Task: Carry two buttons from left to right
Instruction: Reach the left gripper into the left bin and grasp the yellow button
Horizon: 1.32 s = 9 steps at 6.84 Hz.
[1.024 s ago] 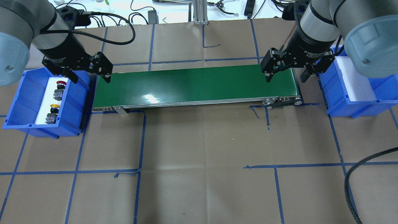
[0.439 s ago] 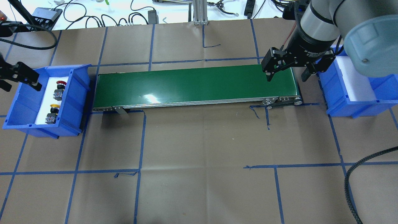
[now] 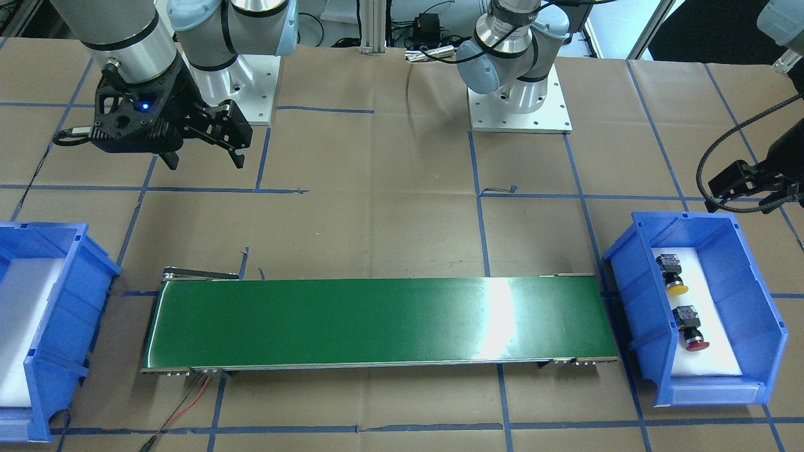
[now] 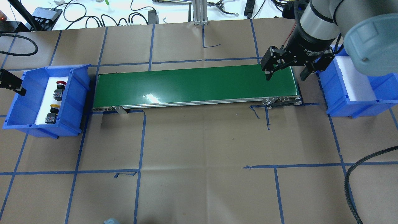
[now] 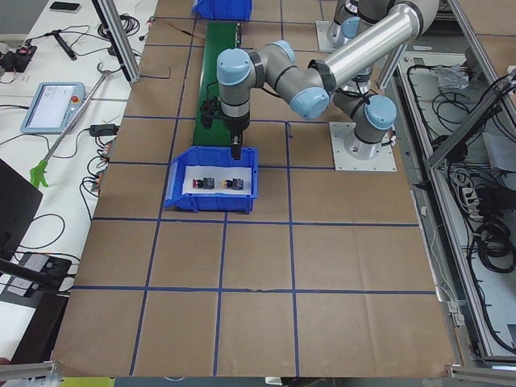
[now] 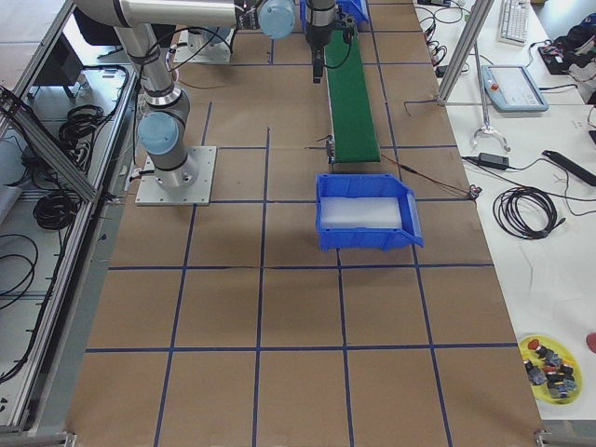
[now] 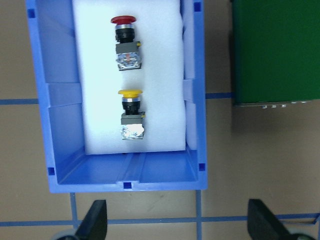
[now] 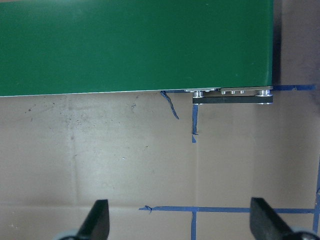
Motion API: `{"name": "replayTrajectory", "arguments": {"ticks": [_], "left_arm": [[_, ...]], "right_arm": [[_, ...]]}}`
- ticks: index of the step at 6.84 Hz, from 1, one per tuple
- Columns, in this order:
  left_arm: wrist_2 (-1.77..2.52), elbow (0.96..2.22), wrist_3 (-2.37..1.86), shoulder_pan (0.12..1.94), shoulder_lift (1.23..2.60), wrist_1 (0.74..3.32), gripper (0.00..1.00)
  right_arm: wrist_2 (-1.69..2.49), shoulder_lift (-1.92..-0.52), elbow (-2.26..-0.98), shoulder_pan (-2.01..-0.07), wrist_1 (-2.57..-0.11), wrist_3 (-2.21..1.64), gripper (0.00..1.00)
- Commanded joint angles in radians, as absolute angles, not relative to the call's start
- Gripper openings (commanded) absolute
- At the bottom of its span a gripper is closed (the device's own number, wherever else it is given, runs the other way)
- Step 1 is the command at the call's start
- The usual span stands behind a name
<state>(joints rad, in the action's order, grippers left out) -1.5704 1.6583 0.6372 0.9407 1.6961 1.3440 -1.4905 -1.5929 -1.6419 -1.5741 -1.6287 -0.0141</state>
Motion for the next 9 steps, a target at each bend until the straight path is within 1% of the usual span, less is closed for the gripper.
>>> {"name": "replayTrajectory", "arguments": {"ticks": [1,3,5,7,9], "left_arm": [[-1.563,1.695,0.634,0.946,1.780,1.190,1.00],[-1.562,1.767,0.632,0.951,1.805,1.083,1.00],[-1.562,1.883,0.627,0.950,1.833,0.924,1.00],[-1.545,1.905,0.626,0.950,1.893,0.871,1.00],[-1.545,1.907,0.627,0.945,1.902,0.873,1.00]], "right_arm": [[-1.489,-1.592,-1.644,-1.574,-1.629,-0.012,1.00],[-1.493,-1.592,-1.643,-1.572,-1.629,-0.012,1.00],[-1.499,-1.591,-1.641,-1.572,-1.631,-0.012,1.00],[-1.499,-1.591,-1.649,-1.572,-1.629,-0.012,1.00],[-1.500,-1.589,-1.649,-1.572,-1.631,-0.011,1.00]]}}
